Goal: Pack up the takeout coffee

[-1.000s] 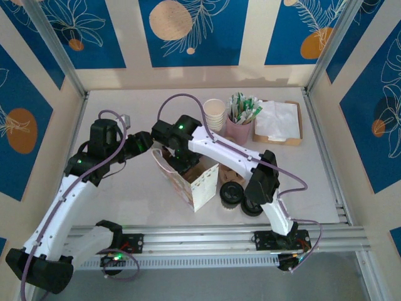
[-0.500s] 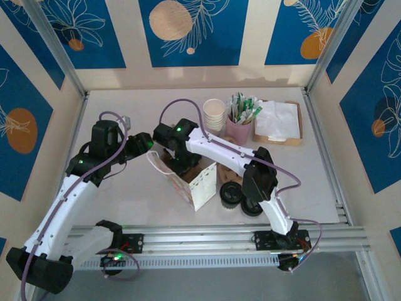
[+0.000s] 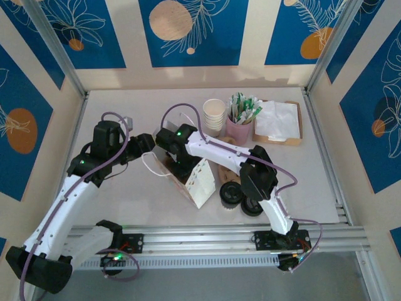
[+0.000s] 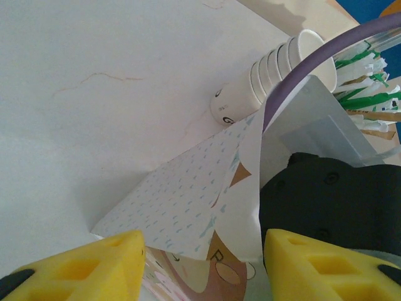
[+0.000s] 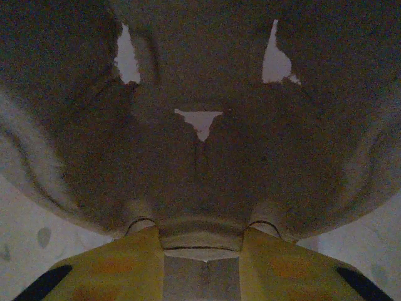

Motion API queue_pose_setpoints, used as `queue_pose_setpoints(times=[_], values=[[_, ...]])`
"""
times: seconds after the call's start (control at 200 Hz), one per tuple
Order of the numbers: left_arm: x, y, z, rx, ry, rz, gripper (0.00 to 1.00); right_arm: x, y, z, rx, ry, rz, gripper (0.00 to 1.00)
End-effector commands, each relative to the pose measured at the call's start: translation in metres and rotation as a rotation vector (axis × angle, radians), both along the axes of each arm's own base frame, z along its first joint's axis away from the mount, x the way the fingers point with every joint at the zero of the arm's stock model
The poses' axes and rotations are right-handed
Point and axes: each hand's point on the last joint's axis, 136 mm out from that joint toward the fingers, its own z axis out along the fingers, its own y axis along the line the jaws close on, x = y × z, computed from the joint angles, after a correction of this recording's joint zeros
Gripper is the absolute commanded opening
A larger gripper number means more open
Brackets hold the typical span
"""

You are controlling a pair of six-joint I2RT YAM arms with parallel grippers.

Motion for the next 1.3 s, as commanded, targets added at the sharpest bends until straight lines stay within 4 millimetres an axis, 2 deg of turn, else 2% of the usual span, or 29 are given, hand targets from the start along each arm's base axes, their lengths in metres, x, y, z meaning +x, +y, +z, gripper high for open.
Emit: queue_pose_setpoints(times=[0.0,0.065,0.25,0.625,1.141,1.296], values=[[-0.005,-0.006,0.005,-0.012,-0.021,-0.027,0.53,-0.004,-0.010,-0.010,-0.039,0.035,-0.041,0.36],[-0.005,-0.006,0.005,-0.009,-0.020,-0.027,0.53,-0.003,-0.007,-0.003,-0.011,0.023,-0.042,0.37],[-0.007,-0.001,0.005,0.016,-0.021,-0.015,0.53,0.002,0.010,0.033,0.122,-0.038,-0.037,0.46],[-0.006,0.007,0.015,0.083,-0.049,-0.011,0.53,0.000,0.022,0.086,0.244,-0.118,-0.052,0.62],[-0.004,0.009,0.030,0.126,-0.074,-0.028,0.53,-0.005,0.023,0.145,0.368,-0.193,-0.099,0.64],[-0.007,0.009,0.034,0.127,-0.072,-0.033,0.54,-0.009,0.019,0.155,0.377,-0.203,-0.106,0.63]])
